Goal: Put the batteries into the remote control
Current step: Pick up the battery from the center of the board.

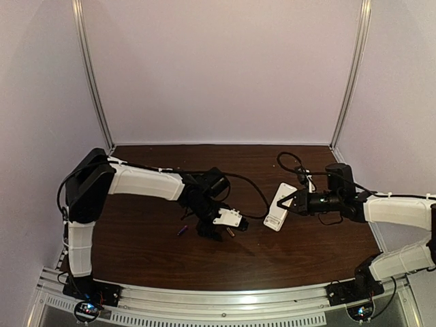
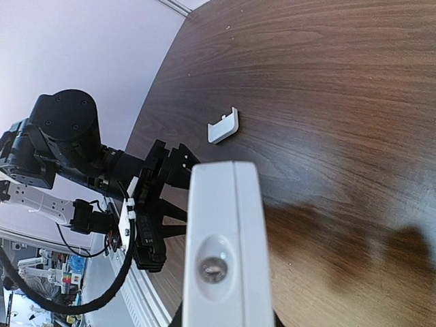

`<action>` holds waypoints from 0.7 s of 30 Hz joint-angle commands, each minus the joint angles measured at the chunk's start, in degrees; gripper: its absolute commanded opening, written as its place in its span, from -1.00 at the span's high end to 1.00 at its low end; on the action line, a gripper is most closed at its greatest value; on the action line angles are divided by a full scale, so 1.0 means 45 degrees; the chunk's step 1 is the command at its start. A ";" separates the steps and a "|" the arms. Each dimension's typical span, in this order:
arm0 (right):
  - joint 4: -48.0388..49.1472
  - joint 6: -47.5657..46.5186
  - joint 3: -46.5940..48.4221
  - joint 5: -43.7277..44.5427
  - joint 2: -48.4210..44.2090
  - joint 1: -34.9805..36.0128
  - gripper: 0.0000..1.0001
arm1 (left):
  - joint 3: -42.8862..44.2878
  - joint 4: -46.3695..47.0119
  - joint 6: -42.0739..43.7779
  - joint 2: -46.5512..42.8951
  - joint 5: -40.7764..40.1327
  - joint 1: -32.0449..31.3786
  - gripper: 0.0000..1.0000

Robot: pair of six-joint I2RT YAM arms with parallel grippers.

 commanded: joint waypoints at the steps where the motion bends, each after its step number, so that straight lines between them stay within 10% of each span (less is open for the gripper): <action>1: 0.0179 -0.0206 -0.0280 -0.0079 -0.0230 -0.0277 1.00 | 0.0916 0.0025 0.0473 0.0809 0.1311 -0.0063 -0.38; 21: 0.0867 0.0326 -0.0693 -0.1051 -0.0094 -0.0702 1.00 | 0.1804 -0.2812 -0.1021 0.1959 0.0664 0.0500 0.40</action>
